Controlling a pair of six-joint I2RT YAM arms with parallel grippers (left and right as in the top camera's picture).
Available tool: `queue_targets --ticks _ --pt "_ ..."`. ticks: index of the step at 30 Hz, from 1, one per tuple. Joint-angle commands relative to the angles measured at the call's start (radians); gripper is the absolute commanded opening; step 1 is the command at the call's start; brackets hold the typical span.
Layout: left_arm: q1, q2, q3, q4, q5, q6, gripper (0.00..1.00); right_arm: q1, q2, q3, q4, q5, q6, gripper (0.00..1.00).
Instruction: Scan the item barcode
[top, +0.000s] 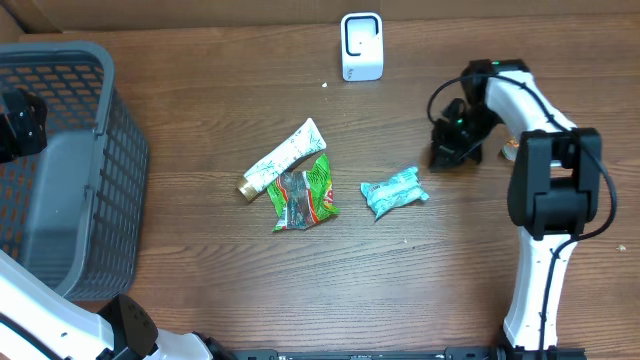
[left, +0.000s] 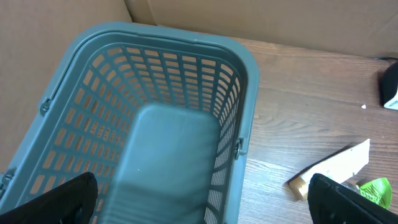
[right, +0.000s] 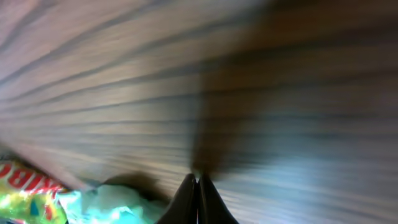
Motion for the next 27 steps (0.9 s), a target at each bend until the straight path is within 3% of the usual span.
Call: queue_targets --ticks 1,2,3,5,8,16,21,24,27 --pt "-0.006 0.000 0.000 0.001 0.014 0.019 1.00 -0.051 -0.034 0.042 -0.062 0.060 -0.005 0.08" --pt "-0.006 0.000 0.000 0.001 0.014 0.019 1.00 -0.051 -0.042 0.056 -0.107 0.011 -0.117 0.16" --pt "-0.006 0.000 0.000 0.001 0.014 0.019 1.00 -0.050 -0.047 0.063 -0.151 -0.052 -0.261 0.45" --pt "-0.006 0.000 0.000 0.001 0.014 0.019 1.00 -0.039 -0.047 0.058 -0.145 -0.116 -0.354 0.71" --pt "-0.006 0.000 0.000 0.001 0.014 0.019 1.00 -0.011 -0.047 0.023 -0.084 -0.188 -0.475 0.90" --pt "-0.006 0.000 0.000 0.001 0.014 0.019 1.00 0.103 -0.047 -0.137 0.046 -0.207 -0.593 0.87" --pt "-0.006 0.000 0.000 0.001 0.014 0.019 0.99 0.136 -0.047 -0.235 0.121 -0.216 -0.593 0.73" --pt "-0.006 0.000 0.000 0.001 0.014 0.019 1.00 0.134 -0.047 -0.288 0.155 -0.232 -0.589 0.57" --pt "-0.006 0.000 0.000 0.001 0.014 0.019 0.99 0.133 -0.047 -0.312 0.169 -0.246 -0.582 0.51"
